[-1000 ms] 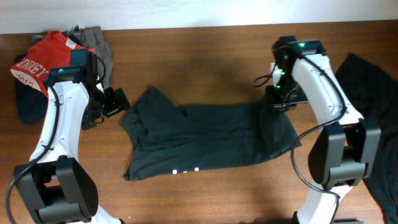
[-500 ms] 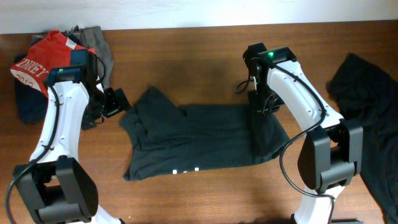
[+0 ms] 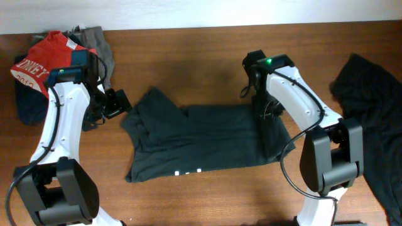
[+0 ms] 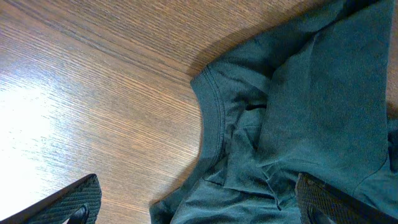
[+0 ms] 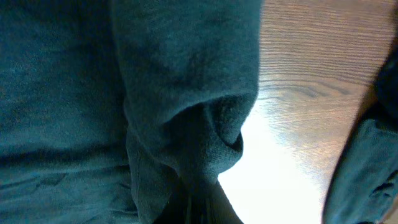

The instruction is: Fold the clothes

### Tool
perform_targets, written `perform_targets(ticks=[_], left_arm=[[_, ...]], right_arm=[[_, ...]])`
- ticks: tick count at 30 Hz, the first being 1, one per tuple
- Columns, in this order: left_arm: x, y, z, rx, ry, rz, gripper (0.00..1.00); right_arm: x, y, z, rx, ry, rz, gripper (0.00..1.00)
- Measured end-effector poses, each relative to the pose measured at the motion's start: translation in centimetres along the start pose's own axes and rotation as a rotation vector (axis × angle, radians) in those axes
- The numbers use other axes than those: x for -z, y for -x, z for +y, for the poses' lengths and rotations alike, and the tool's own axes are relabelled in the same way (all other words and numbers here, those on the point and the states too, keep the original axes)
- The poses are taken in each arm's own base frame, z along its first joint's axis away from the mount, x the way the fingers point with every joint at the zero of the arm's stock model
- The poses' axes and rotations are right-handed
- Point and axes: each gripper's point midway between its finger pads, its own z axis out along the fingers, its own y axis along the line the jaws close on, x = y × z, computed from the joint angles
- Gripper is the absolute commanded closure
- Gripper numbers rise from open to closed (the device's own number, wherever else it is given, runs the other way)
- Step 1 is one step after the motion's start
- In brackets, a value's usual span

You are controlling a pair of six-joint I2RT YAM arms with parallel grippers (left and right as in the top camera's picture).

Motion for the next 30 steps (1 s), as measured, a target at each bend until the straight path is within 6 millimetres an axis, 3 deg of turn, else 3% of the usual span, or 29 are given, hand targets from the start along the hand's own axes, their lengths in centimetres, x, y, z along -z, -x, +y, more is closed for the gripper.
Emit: perform_targets(ticks=[3, 7, 12, 15, 23, 28, 29, 30], left_arm=[[0.0, 0.0, 0.0, 0.000, 0.000, 0.000, 0.01], [0.0, 0.0, 0.0, 0.000, -0.001, -0.001, 0.01], [0.0, 0.0, 0.0, 0.000, -0.001, -0.001, 0.01], [0.0, 0.0, 0.0, 0.000, -0.001, -0.001, 0.01], [0.0, -0.1, 0.0, 0.000, 0.001, 0.003, 0.01], [0.0, -0.1, 0.0, 0.000, 0.001, 0.003, 0.01], [0.0, -0.1, 0.0, 0.000, 0.001, 0.003, 0.01], [0.0, -0.1, 0.0, 0.000, 0.001, 0.002, 0.01]], right_arm=[[-1.0, -0.7, 0.5, 0.003, -0.011, 0.014, 0.96], [-0.9, -0.7, 1.0, -0.008, -0.034, -0.001, 0.96], [-0.1, -0.9, 3.2, 0.038, -0.042, -0.031, 0.96], [0.4, -1.0, 4.9, 0.060, -0.034, -0.055, 0.80], [1.3, -0.9, 10.0, 0.091, 0.132, -0.091, 0.81], [1.7, -1.4, 11.3, 0.095, 0.211, -0.062, 0.79], [2.4, -1.3, 11.4, 0.092, 0.230, -0.059, 0.68], [3.2, -0.8, 11.5, 0.086, 0.248, -0.077, 0.50]])
